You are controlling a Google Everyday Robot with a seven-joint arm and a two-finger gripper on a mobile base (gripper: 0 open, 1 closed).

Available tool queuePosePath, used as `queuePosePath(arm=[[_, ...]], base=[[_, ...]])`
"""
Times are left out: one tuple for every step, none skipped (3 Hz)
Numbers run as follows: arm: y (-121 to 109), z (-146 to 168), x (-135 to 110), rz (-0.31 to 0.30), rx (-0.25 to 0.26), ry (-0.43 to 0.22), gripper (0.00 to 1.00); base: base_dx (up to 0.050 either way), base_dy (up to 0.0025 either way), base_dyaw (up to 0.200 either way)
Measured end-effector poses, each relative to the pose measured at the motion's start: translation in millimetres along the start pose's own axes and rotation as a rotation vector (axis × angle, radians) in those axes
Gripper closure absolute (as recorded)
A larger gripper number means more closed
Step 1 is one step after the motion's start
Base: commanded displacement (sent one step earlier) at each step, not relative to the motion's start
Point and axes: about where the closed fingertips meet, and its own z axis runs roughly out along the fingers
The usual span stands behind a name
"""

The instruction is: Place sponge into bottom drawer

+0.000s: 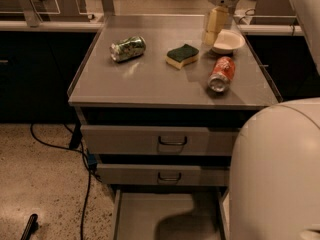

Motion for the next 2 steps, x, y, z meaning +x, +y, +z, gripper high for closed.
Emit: queuePosePath(arm=[[-6,5,-1,-0.009,0.009,0.001,0.0],[-19,27,-13,-0.062,0.006,-0.02,0.0]], base=[[0.0,0.0,0.0],[0.0,0.0,0.0]])
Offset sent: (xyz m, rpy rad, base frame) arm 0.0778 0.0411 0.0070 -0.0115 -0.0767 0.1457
